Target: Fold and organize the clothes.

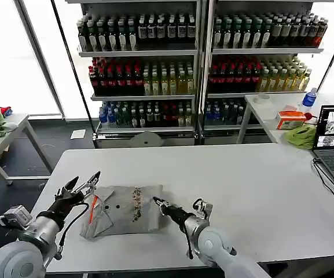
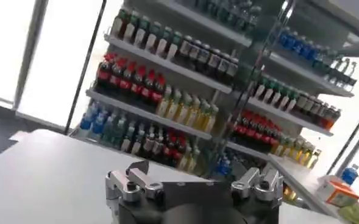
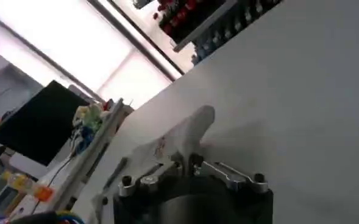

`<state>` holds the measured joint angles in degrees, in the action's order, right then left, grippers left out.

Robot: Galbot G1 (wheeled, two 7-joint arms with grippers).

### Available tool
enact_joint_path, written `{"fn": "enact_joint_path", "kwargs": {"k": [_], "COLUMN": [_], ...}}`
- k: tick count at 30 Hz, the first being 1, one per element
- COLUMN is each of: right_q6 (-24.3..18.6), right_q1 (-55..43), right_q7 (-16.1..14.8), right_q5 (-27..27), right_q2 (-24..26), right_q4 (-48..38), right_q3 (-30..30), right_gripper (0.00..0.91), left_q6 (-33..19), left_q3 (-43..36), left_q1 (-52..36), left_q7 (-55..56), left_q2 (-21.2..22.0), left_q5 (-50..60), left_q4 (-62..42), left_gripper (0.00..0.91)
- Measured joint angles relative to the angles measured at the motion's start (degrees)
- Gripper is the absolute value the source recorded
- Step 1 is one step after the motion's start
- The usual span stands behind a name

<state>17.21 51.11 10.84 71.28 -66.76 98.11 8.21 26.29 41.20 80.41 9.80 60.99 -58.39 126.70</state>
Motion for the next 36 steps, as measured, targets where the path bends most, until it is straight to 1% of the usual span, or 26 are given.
{"fn": "enact_joint_path", "kwargs": {"k": [8, 14, 25, 33, 34, 36], "right_q6": [0.9, 3.5, 10.7, 13.0, 13.1, 13.1], "right_q1": [1.5, 2.6, 5.8, 6.9, 7.0, 7.3], "right_q7": [0.3, 0.0, -1.6, -3.6, -3.9, -4.6], "right_q5": [-3.7, -5.1, -7.0, -11.4, -12.1, -13.4], "right_q2": [1.4, 3.9, 10.6, 13.4, 13.6, 13.8], "right_q4": [1.2, 2.3, 4.0, 3.7, 3.6, 3.8], "right_q3": [-1.3, -3.8, -12.8, -18.1, -18.6, -19.4], "right_gripper": [0.000, 0.000, 0.000, 0.000, 0.907, 0.907], "left_q6": [-0.2, -0.2, -0.3, -0.3, -0.3, -0.4], "left_q3": [-0.4, 0.1, -0.5, -0.5, -0.4, -0.2], "left_q1": [-0.3, 0.1, -0.4, 0.2, 0.3, 0.5], "left_q7": [0.1, 0.0, 0.0, 0.0, -0.1, -0.2], "left_q2": [0.2, -0.2, -0.1, 0.2, 0.3, 0.4], "left_q5": [0.1, 0.1, 0.1, 0.3, 0.3, 0.4], "left_q4": [-0.3, -0.2, -0.5, -0.4, -0.3, -0.2], "left_gripper": [0.907, 0.907, 0.907, 0.907, 0.907, 0.907]}}
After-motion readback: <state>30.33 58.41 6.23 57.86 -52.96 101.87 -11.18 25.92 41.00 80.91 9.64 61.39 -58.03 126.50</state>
